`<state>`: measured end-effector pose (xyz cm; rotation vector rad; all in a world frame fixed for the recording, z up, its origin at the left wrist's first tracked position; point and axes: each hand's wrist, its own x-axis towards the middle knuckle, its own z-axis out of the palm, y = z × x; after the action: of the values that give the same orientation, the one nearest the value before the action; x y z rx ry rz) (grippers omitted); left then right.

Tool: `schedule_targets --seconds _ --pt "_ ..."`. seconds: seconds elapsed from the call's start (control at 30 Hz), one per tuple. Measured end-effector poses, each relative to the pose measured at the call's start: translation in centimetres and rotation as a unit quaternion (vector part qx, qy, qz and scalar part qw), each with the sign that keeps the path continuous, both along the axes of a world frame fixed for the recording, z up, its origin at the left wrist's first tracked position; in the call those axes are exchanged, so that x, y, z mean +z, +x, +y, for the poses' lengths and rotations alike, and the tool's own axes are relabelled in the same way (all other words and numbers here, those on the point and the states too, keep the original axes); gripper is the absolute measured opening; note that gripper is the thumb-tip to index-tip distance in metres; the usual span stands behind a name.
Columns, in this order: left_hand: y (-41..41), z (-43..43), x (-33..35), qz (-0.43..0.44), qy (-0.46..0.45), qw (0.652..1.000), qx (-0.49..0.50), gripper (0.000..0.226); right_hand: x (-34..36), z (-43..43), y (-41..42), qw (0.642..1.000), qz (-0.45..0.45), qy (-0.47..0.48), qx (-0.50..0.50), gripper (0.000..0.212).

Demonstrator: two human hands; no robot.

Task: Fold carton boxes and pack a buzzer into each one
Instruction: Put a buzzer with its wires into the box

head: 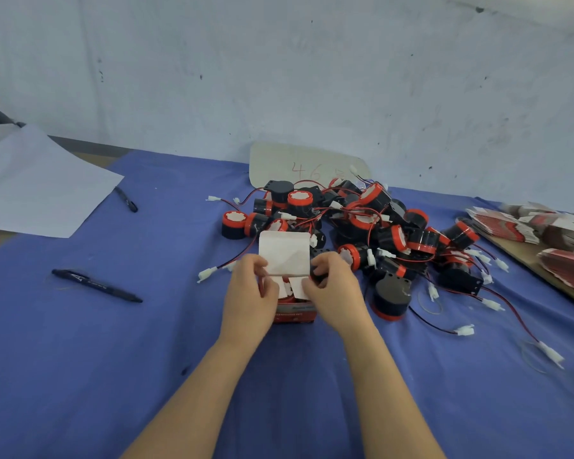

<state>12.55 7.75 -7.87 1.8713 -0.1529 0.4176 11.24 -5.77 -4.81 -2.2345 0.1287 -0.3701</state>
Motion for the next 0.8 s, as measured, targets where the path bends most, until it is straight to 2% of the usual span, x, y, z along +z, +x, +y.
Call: schedule_targets --seconds 0.1,0.13,0.2,0.27,0.3,0.33,0.43,0.5,0.57,0.63,0.7,0.8 --pt "0.3 0.3 -0.1 0.027 -0.015 0.999 -0.025 0.039 0.1 -0.1 -0.1 0.999 -0.004 -0.014 0.034 0.065" --pt "0.3 0.4 0.1 0.029 -0.022 0.998 -0.042 0.043 0.2 -0.1 -0.1 0.998 -0.006 -0.008 0.056 0.071" --pt "0.5 0.7 0.2 0.039 -0.039 0.996 -0.074 0.042 0.2 -0.3 -0.2 0.995 -0.019 -0.036 0.088 0.057" --pt "0.8 1.0 0.3 0.057 -0.047 0.994 -0.078 0.030 0.3 -0.3 -0.4 0.993 -0.028 -0.066 0.098 0.025" --pt "0.9 1.0 0.3 0.065 -0.046 0.994 -0.074 0.027 0.3 -0.3 -0.5 0.994 -0.031 -0.046 0.096 0.011" --pt "0.8 1.1 0.3 0.071 -0.046 0.994 -0.072 0.025 0.5 -0.4 -0.7 0.995 -0.029 -0.010 0.097 0.006" --pt "0.7 1.0 0.2 0.069 -0.044 0.994 -0.072 0.022 1.1 -1.0 -1.2 0.989 -0.004 0.104 0.110 0.027" --pt "0.7 1.1 0.4 0.063 -0.036 0.994 -0.078 0.024 1.2 -1.6 -1.4 0.987 0.002 0.134 0.091 0.045" --pt "0.7 1.1 0.5 0.063 -0.040 0.994 -0.084 0.030 0.9 -2.2 -1.4 0.989 0.009 0.124 0.080 0.039" --pt "0.8 1.1 0.6 0.080 -0.060 0.990 -0.098 0.034 0.4 -2.4 -1.5 0.986 0.041 0.113 0.112 0.028" --pt "0.5 1.2 0.7 0.097 -0.040 0.985 -0.135 0.034 -0.2 -2.6 -1.7 0.985 0.059 0.094 0.130 0.039" --pt "0.1 1.0 0.8 0.091 -0.028 0.982 -0.164 0.029 -0.6 -2.8 -1.8 0.984 0.030 0.118 0.133 0.052"
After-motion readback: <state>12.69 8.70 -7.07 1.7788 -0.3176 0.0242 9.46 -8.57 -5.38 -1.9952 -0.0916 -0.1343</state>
